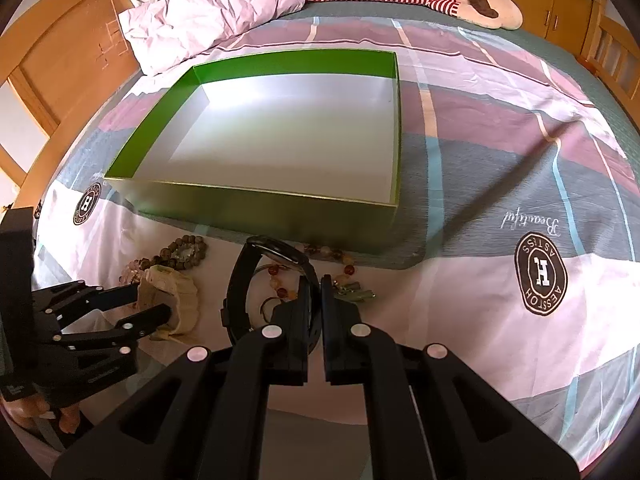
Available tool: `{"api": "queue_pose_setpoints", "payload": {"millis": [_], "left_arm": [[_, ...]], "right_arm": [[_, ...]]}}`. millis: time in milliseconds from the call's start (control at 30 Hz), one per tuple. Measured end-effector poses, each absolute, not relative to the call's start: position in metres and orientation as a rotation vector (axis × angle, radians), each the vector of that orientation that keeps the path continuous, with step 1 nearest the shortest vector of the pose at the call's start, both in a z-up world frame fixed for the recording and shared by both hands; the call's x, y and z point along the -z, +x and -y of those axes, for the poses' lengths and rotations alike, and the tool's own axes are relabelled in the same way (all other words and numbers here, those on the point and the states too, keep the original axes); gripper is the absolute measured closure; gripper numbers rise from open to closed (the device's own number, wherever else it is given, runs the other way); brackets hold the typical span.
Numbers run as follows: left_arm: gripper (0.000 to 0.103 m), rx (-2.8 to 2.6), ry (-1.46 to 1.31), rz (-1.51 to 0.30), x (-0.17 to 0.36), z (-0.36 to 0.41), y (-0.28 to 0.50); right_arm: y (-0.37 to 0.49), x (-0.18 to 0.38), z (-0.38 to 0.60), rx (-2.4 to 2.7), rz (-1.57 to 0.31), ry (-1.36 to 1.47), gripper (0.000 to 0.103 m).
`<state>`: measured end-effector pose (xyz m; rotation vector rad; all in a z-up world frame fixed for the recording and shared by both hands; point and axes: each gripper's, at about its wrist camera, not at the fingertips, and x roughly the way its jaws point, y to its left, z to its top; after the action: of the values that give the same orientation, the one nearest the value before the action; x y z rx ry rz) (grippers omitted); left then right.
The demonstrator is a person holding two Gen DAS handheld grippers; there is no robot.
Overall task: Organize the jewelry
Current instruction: 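Lift both held watches and carry them toward the green box, then lower both watches into the green box and open both tools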
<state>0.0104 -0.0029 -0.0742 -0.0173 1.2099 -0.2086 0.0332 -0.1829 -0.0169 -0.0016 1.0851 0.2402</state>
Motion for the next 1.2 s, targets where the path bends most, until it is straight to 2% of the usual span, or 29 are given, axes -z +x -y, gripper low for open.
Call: {"api": "queue_pose_setpoints", "payload": {"millis": [67, 100, 167, 433, 600, 733, 933, 967, 1067, 1133, 1200], "left_arm": [[0.072, 0.203, -0.015, -1.212, 0.075, 0.007, 0.012], [0.091, 0.19, -0.001, -1.207, 0.074, 0.009, 0.012], [0.096, 0.197, -0.025, -1.205, 0.072, 0.01, 0.013], [0.096, 0.27, -0.142, -1.027, 0.017, -0.005, 0.006], [0.096, 0.242, -0.177, -0.945, -0.026, -0.015, 0.039], [0.096, 0.192, -0.194, -0.934, -0.029, -0.01, 0.081], [0.095, 0.132, -0.165, -0.973, -0.002, -0.007, 0.111], [0.095, 0.134, -0.181, -0.98, 0.001, -0.01, 0.114], [0.094, 0.134, -0.211, -0.985, 0.002, -0.017, 0.113], [0.087, 0.13, -0.184, -0.973, -0.003, -0.017, 0.108], [0.066, 0.14, -0.178, -0.959, -0.009, -0.018, 0.1]], "right_arm": [[0.034, 0.018, 0.182, -0.239, -1.087, -0.003, 0.098], [0.034, 0.018, 0.181, -0.238, -1.087, -0.001, 0.098], [0.034, 0.017, 0.181, -0.24, -1.085, 0.0, 0.098], [0.034, -0.019, 0.2, -0.273, -0.96, 0.079, 0.098], [0.052, -0.046, 0.21, -0.264, -0.833, 0.115, 0.098], [0.082, -0.032, 0.211, -0.256, -0.856, 0.184, 0.098], [0.108, -0.007, 0.201, -0.237, -0.919, 0.208, 0.097], [0.107, -0.005, 0.201, -0.238, -0.925, 0.202, 0.093], [0.105, -0.006, 0.205, -0.248, -0.935, 0.243, 0.064], [0.098, -0.015, 0.208, -0.269, -0.922, 0.263, 0.064], [0.088, -0.025, 0.209, -0.299, -0.919, 0.247, 0.064]]}}
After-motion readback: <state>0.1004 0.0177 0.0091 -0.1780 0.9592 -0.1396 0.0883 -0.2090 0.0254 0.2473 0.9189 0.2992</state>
